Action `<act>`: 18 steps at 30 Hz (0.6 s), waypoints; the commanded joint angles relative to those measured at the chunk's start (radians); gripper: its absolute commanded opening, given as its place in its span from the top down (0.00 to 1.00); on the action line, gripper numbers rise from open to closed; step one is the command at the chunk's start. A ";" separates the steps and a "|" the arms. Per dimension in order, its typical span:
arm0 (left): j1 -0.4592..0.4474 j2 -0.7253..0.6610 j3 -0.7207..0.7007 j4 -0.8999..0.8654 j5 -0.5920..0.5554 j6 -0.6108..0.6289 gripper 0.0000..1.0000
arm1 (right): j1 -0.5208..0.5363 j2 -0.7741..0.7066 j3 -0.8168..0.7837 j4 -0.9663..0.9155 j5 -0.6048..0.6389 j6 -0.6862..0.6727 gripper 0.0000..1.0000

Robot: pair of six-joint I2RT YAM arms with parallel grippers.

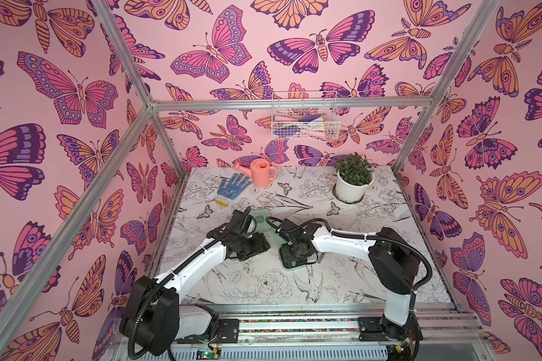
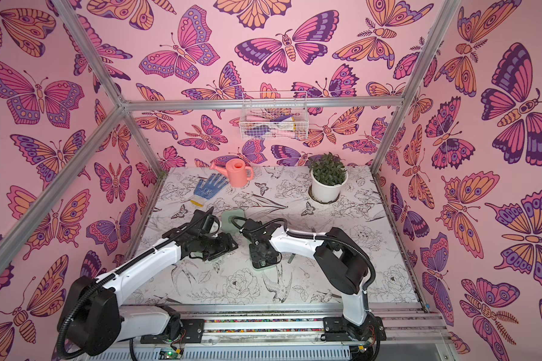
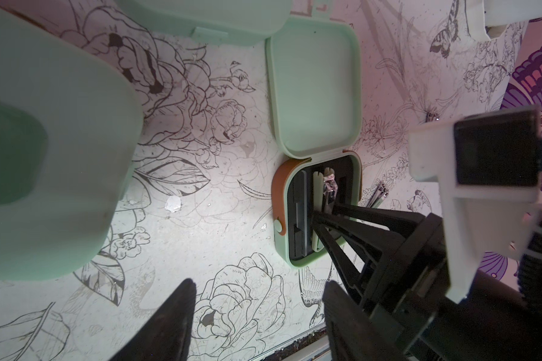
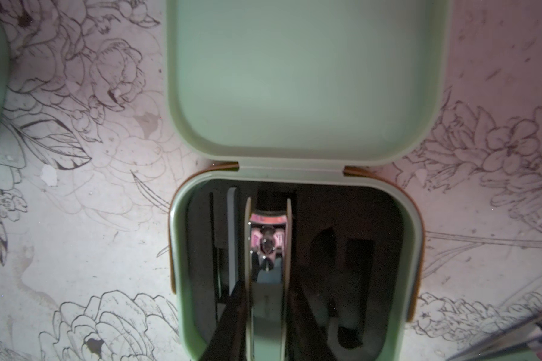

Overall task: Organize nail clipper sets
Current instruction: Place the nail clipper in the storage box.

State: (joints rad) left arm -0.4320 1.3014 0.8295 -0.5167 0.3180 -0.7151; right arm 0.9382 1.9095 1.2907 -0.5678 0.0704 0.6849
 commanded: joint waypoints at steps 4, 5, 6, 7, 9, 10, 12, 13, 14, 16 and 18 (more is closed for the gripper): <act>0.008 -0.020 -0.018 0.001 0.013 0.014 0.33 | 0.004 0.013 -0.016 -0.007 -0.007 0.031 0.82; 0.008 -0.020 -0.018 0.001 0.014 0.014 0.33 | 0.004 0.010 -0.019 -0.006 -0.008 0.032 0.82; 0.008 -0.019 -0.018 0.002 0.014 0.014 0.33 | 0.004 0.013 -0.020 -0.006 -0.010 0.034 0.82; 0.008 -0.019 -0.018 0.001 0.015 0.013 0.33 | 0.004 0.012 -0.022 -0.007 -0.010 0.034 0.82; 0.008 -0.020 -0.018 0.002 0.015 0.014 0.33 | 0.004 0.013 -0.027 -0.006 -0.012 0.036 0.82; 0.007 -0.019 -0.018 0.002 0.014 0.014 0.33 | 0.003 0.015 -0.027 -0.006 -0.012 0.037 0.82; 0.009 -0.019 -0.018 0.001 0.014 0.014 0.33 | 0.004 0.023 -0.025 -0.006 -0.012 0.039 0.82; 0.008 -0.019 -0.018 0.001 0.014 0.014 0.33 | 0.003 0.028 -0.024 -0.005 -0.012 0.040 0.82; 0.008 -0.020 -0.019 0.001 0.014 0.014 0.33 | 0.004 0.036 -0.021 -0.004 -0.012 0.041 0.82; 0.007 -0.019 -0.020 0.001 0.015 0.013 0.33 | 0.004 0.047 -0.013 -0.004 -0.011 0.041 0.82; 0.008 -0.019 -0.021 0.001 0.016 0.015 0.33 | 0.004 0.060 -0.006 -0.007 -0.004 0.042 0.82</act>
State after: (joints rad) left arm -0.4320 1.3014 0.8295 -0.5167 0.3199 -0.7151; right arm 0.9382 1.9190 1.2778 -0.5610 0.0658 0.7086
